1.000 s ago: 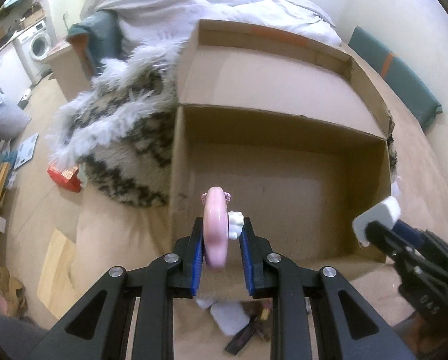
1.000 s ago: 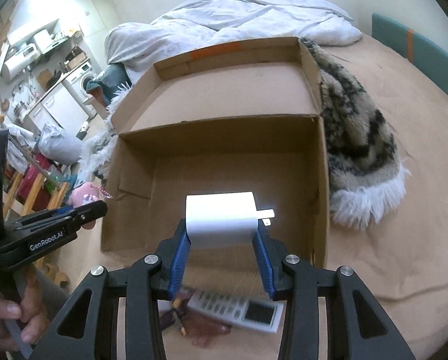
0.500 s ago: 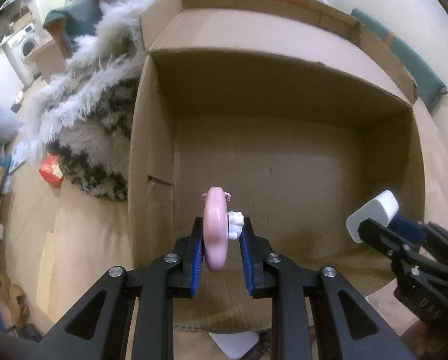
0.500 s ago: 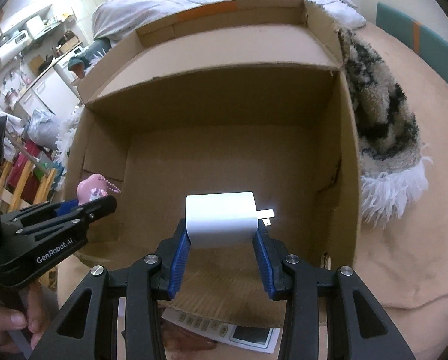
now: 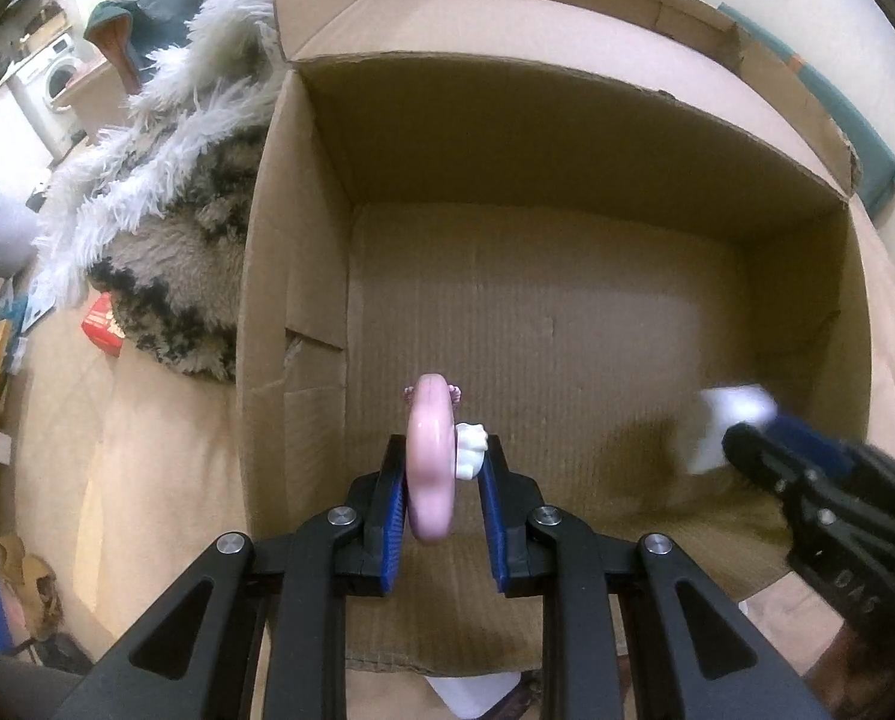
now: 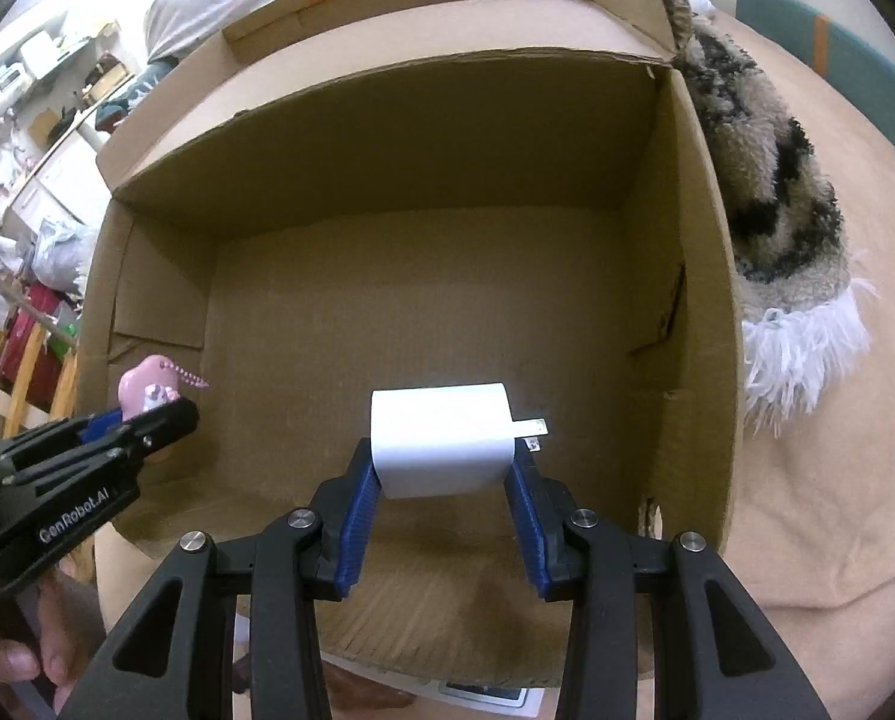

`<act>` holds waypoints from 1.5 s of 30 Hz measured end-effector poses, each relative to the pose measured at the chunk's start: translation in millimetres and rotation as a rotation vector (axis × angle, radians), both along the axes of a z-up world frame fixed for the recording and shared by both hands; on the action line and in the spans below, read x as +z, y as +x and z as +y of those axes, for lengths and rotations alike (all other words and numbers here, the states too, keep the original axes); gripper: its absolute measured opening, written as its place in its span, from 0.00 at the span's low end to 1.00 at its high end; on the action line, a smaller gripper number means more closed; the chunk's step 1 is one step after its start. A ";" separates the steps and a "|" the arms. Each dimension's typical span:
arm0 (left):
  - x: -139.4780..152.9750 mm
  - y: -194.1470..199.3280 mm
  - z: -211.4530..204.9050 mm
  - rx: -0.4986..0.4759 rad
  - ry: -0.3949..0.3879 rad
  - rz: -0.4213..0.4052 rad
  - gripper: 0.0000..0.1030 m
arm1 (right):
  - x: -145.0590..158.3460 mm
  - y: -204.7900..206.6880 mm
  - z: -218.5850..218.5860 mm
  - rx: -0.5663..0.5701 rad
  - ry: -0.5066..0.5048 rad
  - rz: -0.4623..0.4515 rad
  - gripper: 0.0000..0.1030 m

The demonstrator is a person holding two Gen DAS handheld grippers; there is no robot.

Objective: Organize rigid objects
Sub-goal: 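Carry both items into the box and open both tools to release them, then lower the left tool to the pile and grasp the black cylinder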

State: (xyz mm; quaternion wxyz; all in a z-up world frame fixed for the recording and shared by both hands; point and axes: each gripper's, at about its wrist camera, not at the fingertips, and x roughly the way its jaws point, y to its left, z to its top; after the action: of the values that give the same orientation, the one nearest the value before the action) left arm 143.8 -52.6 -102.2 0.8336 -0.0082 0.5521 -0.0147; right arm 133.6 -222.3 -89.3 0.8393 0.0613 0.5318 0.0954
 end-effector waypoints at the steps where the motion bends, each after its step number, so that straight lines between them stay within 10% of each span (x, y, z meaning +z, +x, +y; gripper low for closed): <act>1: -0.9 1.0 -0.8 0.001 0.002 0.002 0.20 | 1.6 -0.1 -0.3 0.002 0.001 -0.008 0.42; 4: -2.1 1.2 -3.5 -0.001 -0.002 0.011 0.24 | 2.0 -1.4 -0.6 0.008 0.005 -0.015 0.42; 9: 0.4 -2.0 -12.8 -0.023 0.013 0.023 0.64 | 11.5 -3.6 -4.0 -0.005 0.050 -0.065 0.67; 23: -0.4 7.4 -2.6 -0.021 0.000 0.033 0.64 | 20.5 -4.5 -8.3 -0.008 0.087 -0.099 0.96; 45: 76.7 -41.4 27.4 -0.019 -0.028 -0.077 0.64 | 43.6 -32.6 -21.5 -0.061 0.123 -0.133 0.97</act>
State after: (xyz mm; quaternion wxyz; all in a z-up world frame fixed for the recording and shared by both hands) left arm 102.4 -25.1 -25.5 0.8538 -0.0142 0.5195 -0.0306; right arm 101.0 -243.8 -45.7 0.8699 0.1226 0.4658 0.1061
